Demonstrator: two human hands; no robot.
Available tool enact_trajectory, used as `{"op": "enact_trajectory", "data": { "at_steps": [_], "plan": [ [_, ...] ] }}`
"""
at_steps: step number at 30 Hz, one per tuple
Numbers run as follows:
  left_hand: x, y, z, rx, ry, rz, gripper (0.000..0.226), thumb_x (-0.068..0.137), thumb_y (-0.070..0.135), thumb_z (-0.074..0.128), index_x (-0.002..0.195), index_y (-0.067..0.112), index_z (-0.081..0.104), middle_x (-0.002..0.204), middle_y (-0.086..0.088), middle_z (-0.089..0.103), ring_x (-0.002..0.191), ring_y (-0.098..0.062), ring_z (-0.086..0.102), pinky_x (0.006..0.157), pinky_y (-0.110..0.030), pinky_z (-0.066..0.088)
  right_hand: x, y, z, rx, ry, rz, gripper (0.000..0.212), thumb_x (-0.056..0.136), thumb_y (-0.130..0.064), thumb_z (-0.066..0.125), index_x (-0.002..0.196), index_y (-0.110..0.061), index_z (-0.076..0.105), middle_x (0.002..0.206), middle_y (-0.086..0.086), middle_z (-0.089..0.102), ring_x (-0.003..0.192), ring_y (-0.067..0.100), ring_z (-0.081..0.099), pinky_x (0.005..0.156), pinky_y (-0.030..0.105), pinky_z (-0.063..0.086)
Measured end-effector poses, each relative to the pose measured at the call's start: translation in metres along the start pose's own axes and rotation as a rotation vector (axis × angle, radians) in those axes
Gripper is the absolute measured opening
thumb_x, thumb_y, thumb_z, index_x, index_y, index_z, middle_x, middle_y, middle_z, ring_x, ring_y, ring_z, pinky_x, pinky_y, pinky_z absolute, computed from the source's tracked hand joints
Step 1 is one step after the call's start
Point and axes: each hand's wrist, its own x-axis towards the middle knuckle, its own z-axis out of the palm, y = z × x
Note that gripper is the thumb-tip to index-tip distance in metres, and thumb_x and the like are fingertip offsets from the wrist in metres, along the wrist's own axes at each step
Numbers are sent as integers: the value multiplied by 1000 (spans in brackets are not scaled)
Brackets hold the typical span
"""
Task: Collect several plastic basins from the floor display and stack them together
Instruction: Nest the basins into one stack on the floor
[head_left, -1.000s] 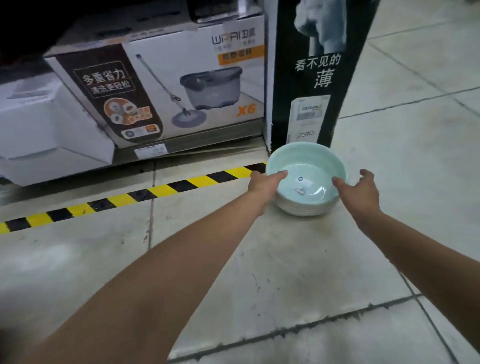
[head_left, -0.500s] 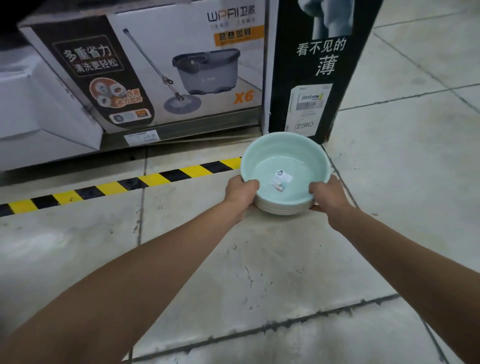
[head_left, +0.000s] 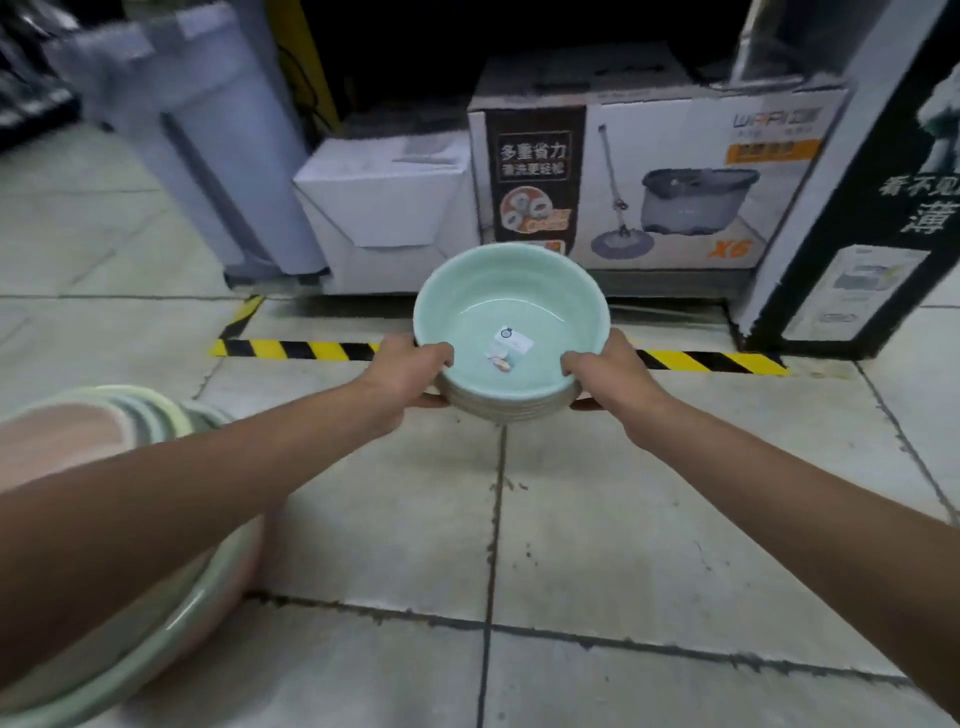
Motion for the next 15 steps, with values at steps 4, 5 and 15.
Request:
{"op": "enact_trajectory", "data": {
  "at_steps": [4, 5, 15],
  "plan": [
    [-35, 6, -136, -1, 132, 29, 13, 85, 0, 55, 96, 4, 61, 100, -16, 63, 89, -28, 60, 70, -44, 61, -32, -54, 113, -69, -155, -107, 64, 58, -30, 61, 122, -24, 56, 111, -1, 68, 100, 23, 67, 74, 44, 63],
    [-44, 5, -169, 4, 165, 36, 10, 84, -1, 56, 92, 3, 60, 94, -17, 60, 84, -28, 59, 69, -45, 62, -42, -66, 141, -74, -192, -127, 61, 61, -29, 60, 121, -24, 57, 111, -1, 68, 99, 22, 67, 73, 41, 63],
    [-126, -43, -378, -64, 393, -11, 12, 83, 0, 55, 94, -2, 60, 82, -15, 58, 72, -28, 61, 58, -40, 63, -133, -122, 340, -175, -358, -207, 67, 56, -37, 59, 121, -21, 53, 112, -3, 65, 99, 19, 64, 80, 44, 62]
  ]
}}
